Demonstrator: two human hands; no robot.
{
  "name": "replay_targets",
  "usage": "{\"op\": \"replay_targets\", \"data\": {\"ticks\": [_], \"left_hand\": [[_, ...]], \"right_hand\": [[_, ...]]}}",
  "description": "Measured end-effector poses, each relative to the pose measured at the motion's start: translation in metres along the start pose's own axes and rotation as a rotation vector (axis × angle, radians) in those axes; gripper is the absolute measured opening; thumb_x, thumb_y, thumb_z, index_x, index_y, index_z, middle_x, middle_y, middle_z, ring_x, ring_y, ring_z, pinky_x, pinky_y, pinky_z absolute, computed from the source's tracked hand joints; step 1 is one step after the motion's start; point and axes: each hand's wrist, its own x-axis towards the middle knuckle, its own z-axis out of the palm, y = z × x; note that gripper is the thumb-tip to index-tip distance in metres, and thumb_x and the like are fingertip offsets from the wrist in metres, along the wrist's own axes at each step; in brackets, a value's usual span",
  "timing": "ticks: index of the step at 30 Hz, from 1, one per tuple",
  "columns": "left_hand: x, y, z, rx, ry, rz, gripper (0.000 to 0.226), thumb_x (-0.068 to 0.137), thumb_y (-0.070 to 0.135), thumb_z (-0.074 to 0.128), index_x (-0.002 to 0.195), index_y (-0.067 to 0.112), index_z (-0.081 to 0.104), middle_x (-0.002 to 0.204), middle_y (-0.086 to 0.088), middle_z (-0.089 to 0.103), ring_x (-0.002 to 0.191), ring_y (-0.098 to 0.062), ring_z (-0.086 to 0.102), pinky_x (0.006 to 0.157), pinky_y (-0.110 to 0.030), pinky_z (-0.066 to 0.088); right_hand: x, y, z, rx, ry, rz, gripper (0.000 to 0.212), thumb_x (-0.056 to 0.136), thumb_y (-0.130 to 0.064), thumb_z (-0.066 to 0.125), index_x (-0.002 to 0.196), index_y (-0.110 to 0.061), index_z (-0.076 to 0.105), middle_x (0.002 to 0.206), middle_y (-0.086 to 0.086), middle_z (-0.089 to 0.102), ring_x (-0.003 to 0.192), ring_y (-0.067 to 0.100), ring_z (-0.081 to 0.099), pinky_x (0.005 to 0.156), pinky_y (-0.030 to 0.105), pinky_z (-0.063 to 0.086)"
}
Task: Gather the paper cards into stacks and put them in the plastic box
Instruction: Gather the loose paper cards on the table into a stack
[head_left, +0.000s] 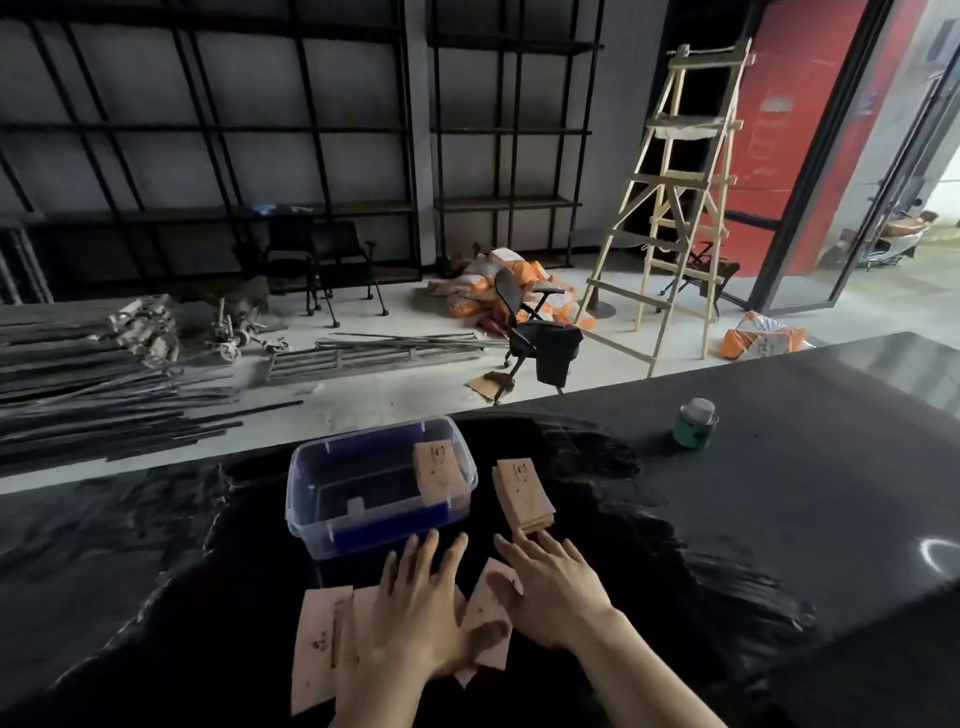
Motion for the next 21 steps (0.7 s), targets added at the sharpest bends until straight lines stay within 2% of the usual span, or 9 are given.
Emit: {"op": "replay_targets", "data": {"ticks": [3,6,9,13,15,17,19,21], "left_hand": [[-0.009,0.005,0.019,-0.023,-0.073,-0.038,0.119,0.075,0.081,0.055,0.162,0.029,-0.007,0.174,-0.004,-0.007,0.159,-0.026,-0.010,0.129,-0.049,-0.004],[-0.017,0.013,0.031,-0.012,-0.040,-0.073,0.118,0.078,0.079,0.053,0.163,0.018,-0.003,0.174,-0.004,-0.008,0.159,-0.025,-0.013,0.130,-0.047,-0.001],[-0.014,0.014,0.036,0.058,0.019,-0.072,0.110,0.082,0.072,0.053,0.163,0.012,0.009,0.174,-0.005,0.001,0.159,-0.026,-0.008,0.130,-0.046,0.001],[-0.009,0.014,0.033,0.027,0.066,-0.010,0.095,0.082,0.063,0.063,0.158,0.018,0.029,0.171,-0.003,0.018,0.159,-0.024,0.004,0.131,-0.045,0.003],[-0.008,0.012,0.031,-0.040,0.103,0.005,0.088,0.081,0.063,0.065,0.153,0.022,0.036,0.167,0.000,0.028,0.158,-0.022,0.012,0.131,-0.043,0.006],[-0.009,0.010,0.029,-0.120,0.165,0.037,0.071,0.082,0.069,0.060,0.140,0.030,0.047,0.155,0.007,0.045,0.150,-0.019,0.029,0.128,-0.041,0.020],[-0.010,0.005,0.029,-0.218,0.172,0.083,0.052,0.086,0.067,0.059,0.130,0.041,0.050,0.138,0.016,0.056,0.135,-0.012,0.044,0.119,-0.038,0.035],[-0.016,0.001,0.030,-0.291,0.174,0.123,0.038,0.089,0.057,0.064,0.124,0.048,0.049,0.122,0.028,0.057,0.118,0.002,0.049,0.111,-0.029,0.042]], "right_hand": [[-0.001,0.005,0.018,-0.033,-0.028,-0.032,0.059,0.106,-0.048,0.031,0.162,-0.035,0.015,0.171,-0.002,0.017,0.158,0.027,0.009,0.127,0.047,0.009],[-0.003,0.007,0.032,-0.064,-0.038,-0.052,0.057,0.106,-0.039,0.036,0.161,-0.032,0.021,0.172,-0.002,0.017,0.157,0.028,0.011,0.127,0.047,0.011],[-0.002,0.009,0.036,-0.098,-0.018,-0.078,0.058,0.105,-0.039,0.042,0.160,-0.027,0.025,0.172,0.000,0.017,0.157,0.029,0.013,0.126,0.048,0.016],[-0.004,0.008,0.036,-0.082,0.062,-0.106,0.064,0.100,-0.037,0.055,0.157,-0.021,0.031,0.168,0.005,0.026,0.154,0.027,0.021,0.124,0.042,0.023],[-0.005,0.009,0.033,-0.036,0.131,-0.132,0.070,0.100,-0.031,0.057,0.160,-0.022,0.023,0.171,0.005,0.019,0.156,0.025,0.017,0.124,0.038,0.023],[-0.005,0.014,0.030,0.006,0.169,-0.182,0.077,0.099,-0.024,0.059,0.162,-0.030,0.015,0.172,0.000,0.011,0.157,0.022,0.012,0.123,0.037,0.022],[-0.005,0.020,0.030,0.004,0.183,-0.262,0.073,0.097,-0.021,0.060,0.159,-0.037,0.024,0.169,-0.004,0.024,0.155,0.020,0.019,0.121,0.036,0.028],[-0.007,0.025,0.032,0.016,0.206,-0.312,0.058,0.097,-0.023,0.062,0.149,-0.038,0.044,0.152,-0.008,0.047,0.144,0.019,0.037,0.111,0.034,0.041]]}}
